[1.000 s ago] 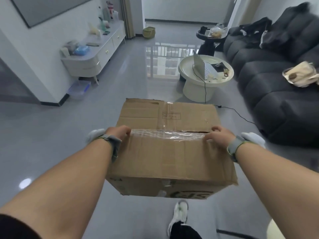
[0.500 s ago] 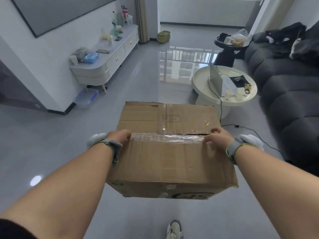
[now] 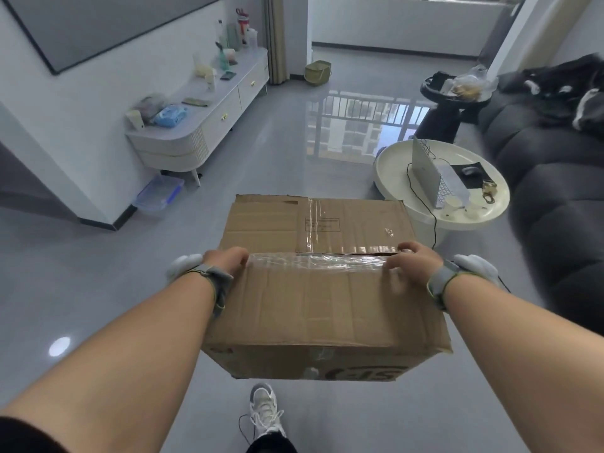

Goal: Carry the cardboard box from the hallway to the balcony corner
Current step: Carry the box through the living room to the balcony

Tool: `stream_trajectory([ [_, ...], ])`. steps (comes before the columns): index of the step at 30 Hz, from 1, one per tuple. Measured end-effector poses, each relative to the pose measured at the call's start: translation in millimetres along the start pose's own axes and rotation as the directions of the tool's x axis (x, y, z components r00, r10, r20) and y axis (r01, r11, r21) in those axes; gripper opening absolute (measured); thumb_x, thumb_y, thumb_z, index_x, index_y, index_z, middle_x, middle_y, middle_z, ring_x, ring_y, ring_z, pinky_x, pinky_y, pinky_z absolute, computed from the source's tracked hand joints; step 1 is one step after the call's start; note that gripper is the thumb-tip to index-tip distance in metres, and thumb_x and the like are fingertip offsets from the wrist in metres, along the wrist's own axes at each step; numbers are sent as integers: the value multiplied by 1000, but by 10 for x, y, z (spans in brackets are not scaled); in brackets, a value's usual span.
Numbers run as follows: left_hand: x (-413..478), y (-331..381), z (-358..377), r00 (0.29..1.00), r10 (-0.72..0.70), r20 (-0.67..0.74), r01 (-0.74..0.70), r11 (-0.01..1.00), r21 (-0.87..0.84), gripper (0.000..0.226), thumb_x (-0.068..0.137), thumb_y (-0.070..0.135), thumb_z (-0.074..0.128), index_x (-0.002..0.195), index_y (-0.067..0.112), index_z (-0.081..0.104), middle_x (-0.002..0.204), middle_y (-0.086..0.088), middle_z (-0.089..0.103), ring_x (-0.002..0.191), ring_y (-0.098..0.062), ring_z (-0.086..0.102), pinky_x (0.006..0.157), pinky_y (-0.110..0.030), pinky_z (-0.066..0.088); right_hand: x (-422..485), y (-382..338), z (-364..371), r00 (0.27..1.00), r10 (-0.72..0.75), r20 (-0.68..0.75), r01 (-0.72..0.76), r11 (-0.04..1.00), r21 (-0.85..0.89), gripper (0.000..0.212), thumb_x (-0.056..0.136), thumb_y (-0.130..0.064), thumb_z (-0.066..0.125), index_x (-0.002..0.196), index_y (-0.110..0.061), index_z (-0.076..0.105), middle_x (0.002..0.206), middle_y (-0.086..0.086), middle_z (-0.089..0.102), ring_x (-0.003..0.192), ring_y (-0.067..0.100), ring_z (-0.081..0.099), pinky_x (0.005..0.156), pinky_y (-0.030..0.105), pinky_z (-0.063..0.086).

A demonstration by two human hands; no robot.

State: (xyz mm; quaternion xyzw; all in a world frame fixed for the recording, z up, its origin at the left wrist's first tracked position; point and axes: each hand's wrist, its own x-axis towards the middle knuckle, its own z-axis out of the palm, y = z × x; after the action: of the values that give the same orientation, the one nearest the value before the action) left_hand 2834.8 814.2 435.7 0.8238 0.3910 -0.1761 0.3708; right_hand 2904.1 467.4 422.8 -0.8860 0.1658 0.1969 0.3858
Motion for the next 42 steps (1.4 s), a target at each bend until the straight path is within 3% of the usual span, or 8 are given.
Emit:
stream_trajectory([
  [8,1039,717,-441,991,92,94,-104,986,129,14,66,23,52,66,8,53,71,-10,48,73,-29,51,66,-33,39,685,-793,183,997,33,-68,-30,999,43,62,59,-29,78,118,-27,59,97,5,62,82,24,61,65,28,47],
  [12,1461,1060,-633,974,194,119,-215,957,194,16,71,21,51,80,8,56,82,-14,55,74,-30,50,65,-32,38,966,-1102,220,994,32,-102,-24,997,79,63,62,-27,78,122,-24,57,101,4,59,76,18,57,62,26,42],
  [17,1872,1434,-751,974,211,82,-224,947,230,28,74,18,48,93,3,61,102,-20,57,85,-36,54,63,-32,36,1338,-1418,206,994,33,-106,-23,996,88,65,62,-25,79,123,-23,57,107,4,60,91,26,61,71,27,45],
  [22,2214,1890,-773,981,171,91,-186,963,197,14,74,19,48,79,9,57,88,-16,54,74,-31,52,62,-29,36,1847,-1689,130,994,35,-102,-24,994,103,62,62,-23,81,120,-20,59,93,5,63,63,18,61,57,24,45],
  [26,2562,2238,-745,994,109,23,-111,982,155,22,53,28,50,62,9,58,68,-11,56,65,-28,55,59,-31,39,2347,-1897,15,997,20,-74,-13,995,95,62,61,-24,81,120,-20,60,86,4,65,63,18,61,62,25,47],
  [31,2946,2753,-675,996,88,27,-91,979,180,25,54,29,46,67,13,61,73,-12,60,75,-29,60,67,-33,41,2991,-2254,-229,999,8,-39,-4,994,106,57,62,-22,80,115,-22,61,70,-4,60,54,14,60,50,21,43],
  [33,3065,2953,-667,995,83,63,-93,980,174,26,63,27,47,75,11,64,75,-11,60,71,-27,59,61,-29,39,3228,-2416,-351,1000,-1,-26,4,996,94,56,61,-23,80,114,-25,60,71,-5,60,55,14,60,48,21,42],
  [42,3465,3587,-717,1000,4,15,-6,995,104,18,70,24,48,62,10,56,36,-9,56,43,-26,53,41,-24,37,4111,-2904,-511,998,-58,-12,59,996,66,61,58,-22,80,117,-22,63,96,8,68,80,26,64,76,32,53],
])
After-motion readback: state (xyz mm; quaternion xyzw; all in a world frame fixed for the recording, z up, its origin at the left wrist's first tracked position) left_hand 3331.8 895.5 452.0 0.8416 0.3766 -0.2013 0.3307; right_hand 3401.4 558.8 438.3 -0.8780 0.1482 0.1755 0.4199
